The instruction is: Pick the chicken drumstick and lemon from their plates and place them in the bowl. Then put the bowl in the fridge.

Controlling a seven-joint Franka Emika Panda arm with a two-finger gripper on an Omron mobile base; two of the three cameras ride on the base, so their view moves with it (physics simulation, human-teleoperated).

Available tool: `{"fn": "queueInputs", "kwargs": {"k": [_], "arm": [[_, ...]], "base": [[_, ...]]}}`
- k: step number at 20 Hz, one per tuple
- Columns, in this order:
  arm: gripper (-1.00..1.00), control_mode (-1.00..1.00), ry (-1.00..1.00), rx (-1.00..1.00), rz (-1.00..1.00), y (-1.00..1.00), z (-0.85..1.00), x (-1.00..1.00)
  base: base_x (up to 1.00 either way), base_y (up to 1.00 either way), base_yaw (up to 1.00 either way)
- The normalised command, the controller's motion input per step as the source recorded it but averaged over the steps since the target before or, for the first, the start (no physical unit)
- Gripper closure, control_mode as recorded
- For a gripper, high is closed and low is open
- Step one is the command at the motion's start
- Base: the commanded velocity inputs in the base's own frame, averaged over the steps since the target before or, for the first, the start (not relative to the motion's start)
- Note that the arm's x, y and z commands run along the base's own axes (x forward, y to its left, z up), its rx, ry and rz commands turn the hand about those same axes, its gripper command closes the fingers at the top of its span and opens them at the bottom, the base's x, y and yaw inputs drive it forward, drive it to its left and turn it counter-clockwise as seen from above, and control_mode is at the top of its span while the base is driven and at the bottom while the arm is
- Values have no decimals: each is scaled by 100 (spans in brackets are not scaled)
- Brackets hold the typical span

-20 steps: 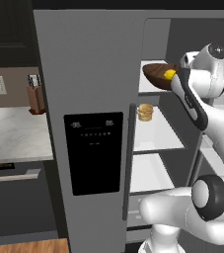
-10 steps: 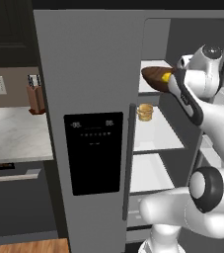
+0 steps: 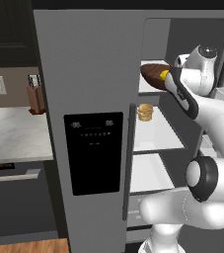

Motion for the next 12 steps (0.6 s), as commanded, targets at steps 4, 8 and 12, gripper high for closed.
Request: {"fn": "queueInputs", "kwargs": {"k": [4, 8, 12], "arm": [[100, -100, 8, 0, 3, 0, -1, 45], [100, -100, 7, 0, 4, 0, 0, 44], [100, -100, 4, 0, 7, -1, 3, 31]], "base": [[0, 0, 0], [0, 0, 0], [0, 0, 0]]}}
